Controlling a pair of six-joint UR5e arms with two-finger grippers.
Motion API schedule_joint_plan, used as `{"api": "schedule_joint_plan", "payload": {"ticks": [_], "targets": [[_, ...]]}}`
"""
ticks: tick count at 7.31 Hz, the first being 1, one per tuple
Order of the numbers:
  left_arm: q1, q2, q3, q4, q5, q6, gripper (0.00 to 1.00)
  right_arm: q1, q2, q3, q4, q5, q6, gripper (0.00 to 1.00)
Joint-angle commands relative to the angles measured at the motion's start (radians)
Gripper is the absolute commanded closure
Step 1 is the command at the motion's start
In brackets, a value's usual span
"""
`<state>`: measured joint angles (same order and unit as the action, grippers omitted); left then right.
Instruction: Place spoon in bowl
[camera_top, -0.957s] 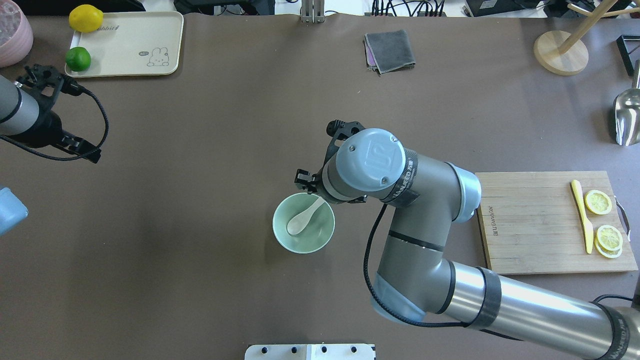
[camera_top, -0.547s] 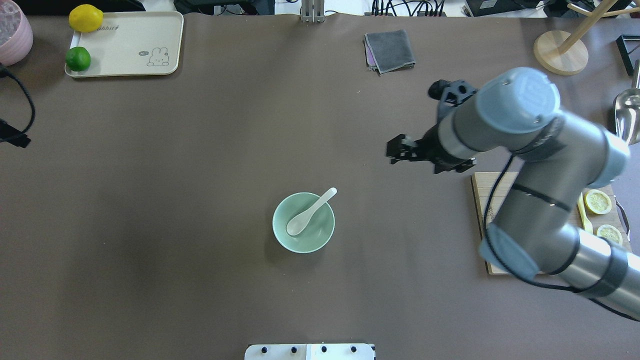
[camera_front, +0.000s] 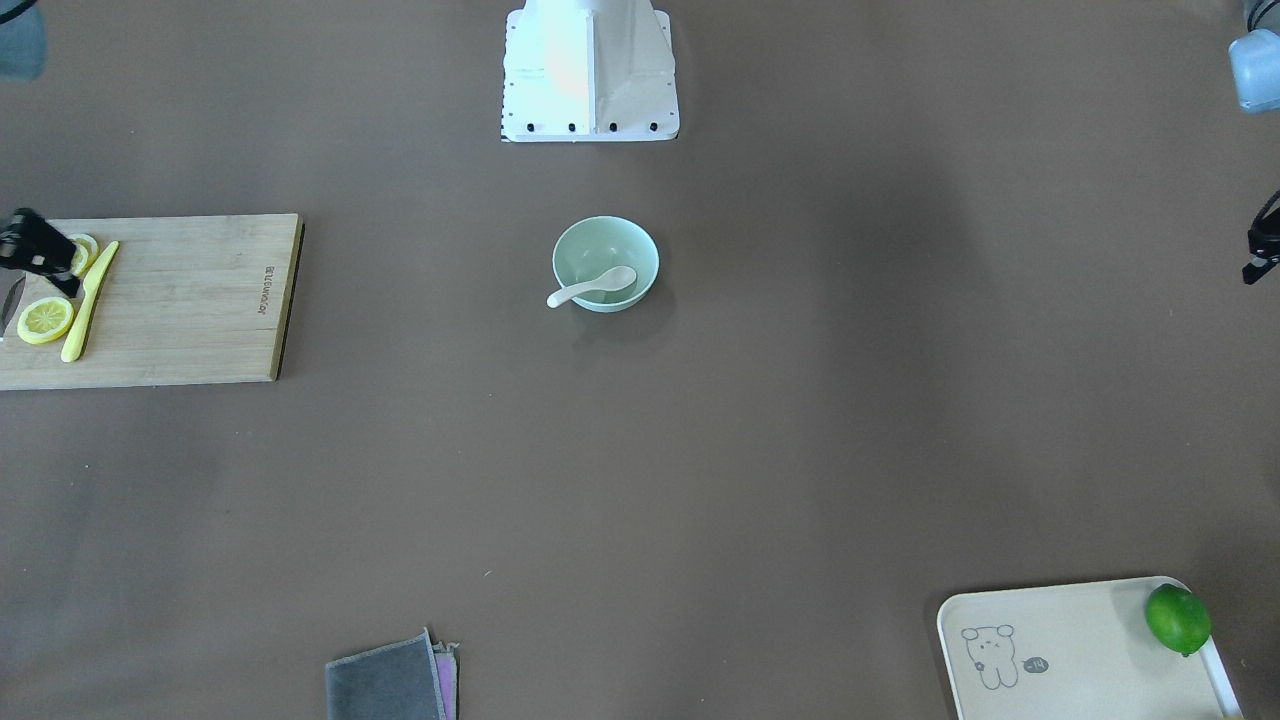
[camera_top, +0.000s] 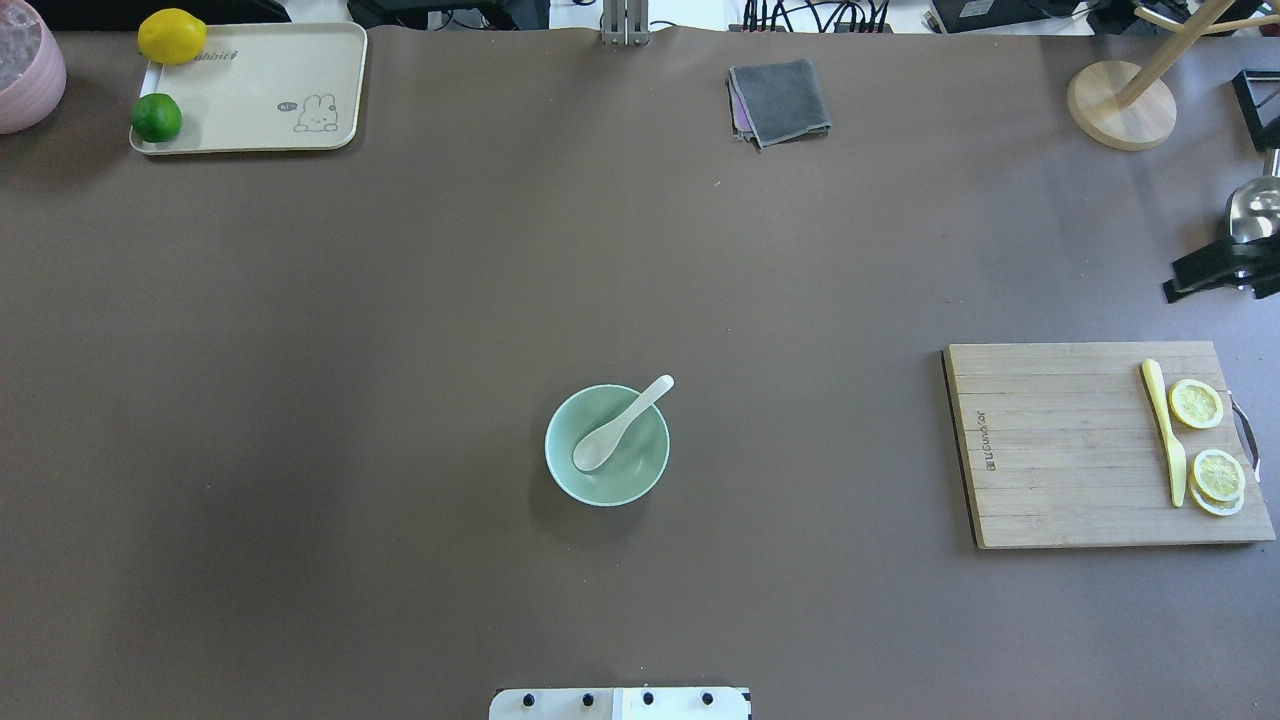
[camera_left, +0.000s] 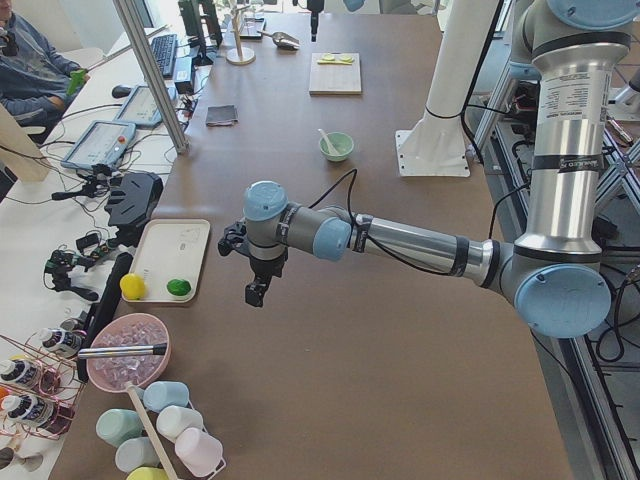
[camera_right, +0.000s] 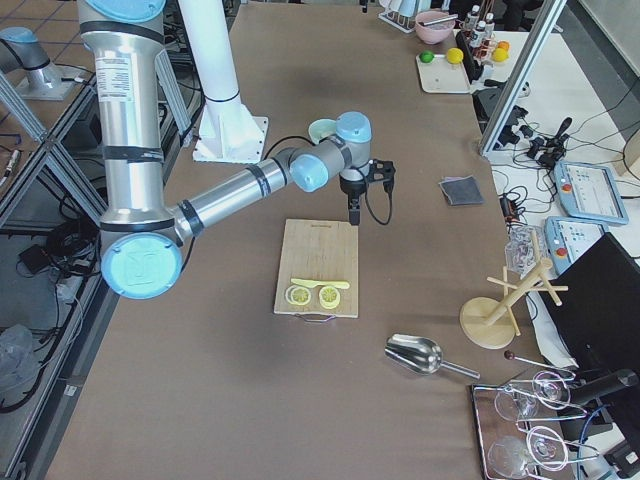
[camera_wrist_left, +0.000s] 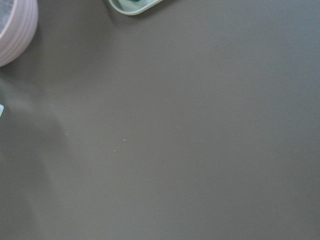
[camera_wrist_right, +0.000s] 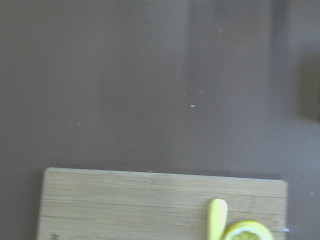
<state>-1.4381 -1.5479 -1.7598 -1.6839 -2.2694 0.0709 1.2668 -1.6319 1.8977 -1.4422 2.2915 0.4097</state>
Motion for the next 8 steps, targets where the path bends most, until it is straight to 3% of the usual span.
{"api": "schedule_joint_plan", "payload": {"ticks": [1,2,8], "targets": [[-0.047,0.069,-0.007,-0.003,-0.025,0.077,0.03,0.245,-0.020,-0.188,0.000,0.094,-0.370,0.00],[-0.047,0.090,-0.010,-0.002,-0.027,0.072,0.03,0.264,-0.017,-0.218,0.000,0.088,-0.396,0.00],[-0.051,0.132,0.002,-0.005,-0.059,0.066,0.02,0.310,-0.074,-0.134,0.014,0.103,-0.397,0.00]]}}
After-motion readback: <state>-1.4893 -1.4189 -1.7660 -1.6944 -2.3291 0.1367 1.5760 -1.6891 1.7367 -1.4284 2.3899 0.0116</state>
